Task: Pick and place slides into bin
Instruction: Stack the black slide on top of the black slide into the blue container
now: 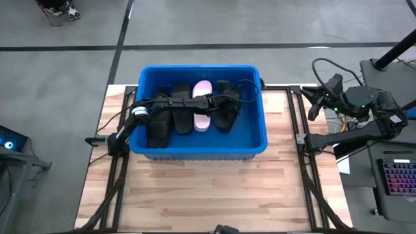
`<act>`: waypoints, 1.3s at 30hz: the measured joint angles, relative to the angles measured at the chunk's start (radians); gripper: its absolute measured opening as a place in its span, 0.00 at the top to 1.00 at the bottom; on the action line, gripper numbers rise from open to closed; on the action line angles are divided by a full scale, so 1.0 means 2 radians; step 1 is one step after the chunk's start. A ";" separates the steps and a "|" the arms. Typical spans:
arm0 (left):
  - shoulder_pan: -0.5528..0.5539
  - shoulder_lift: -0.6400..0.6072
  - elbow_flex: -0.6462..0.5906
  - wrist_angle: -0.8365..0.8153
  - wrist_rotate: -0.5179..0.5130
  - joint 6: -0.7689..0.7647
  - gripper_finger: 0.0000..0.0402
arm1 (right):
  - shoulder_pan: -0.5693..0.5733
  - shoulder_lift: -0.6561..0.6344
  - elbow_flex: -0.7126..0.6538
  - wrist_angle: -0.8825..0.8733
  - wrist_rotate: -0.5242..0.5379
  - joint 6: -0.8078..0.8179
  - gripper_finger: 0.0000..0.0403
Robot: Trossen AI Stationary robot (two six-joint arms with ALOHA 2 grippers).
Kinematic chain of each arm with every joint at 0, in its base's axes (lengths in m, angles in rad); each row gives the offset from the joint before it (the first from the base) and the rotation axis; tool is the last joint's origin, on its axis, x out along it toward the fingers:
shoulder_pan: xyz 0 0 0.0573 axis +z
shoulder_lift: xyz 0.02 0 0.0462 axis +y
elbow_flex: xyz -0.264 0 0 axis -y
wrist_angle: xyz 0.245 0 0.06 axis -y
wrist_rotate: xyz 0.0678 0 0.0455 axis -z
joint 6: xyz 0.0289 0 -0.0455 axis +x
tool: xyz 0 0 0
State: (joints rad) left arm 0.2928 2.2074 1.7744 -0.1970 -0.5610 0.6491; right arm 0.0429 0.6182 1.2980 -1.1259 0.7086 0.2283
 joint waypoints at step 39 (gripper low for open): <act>-0.008 -0.054 0.010 -0.121 0.037 0.009 0.10 | 0.000 0.001 0.000 -0.024 -0.001 -0.001 0.87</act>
State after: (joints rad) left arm 0.2767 2.0999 1.7935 -0.4389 -0.4875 0.6674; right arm 0.0429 0.6193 1.2976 -1.1732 0.7075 0.2272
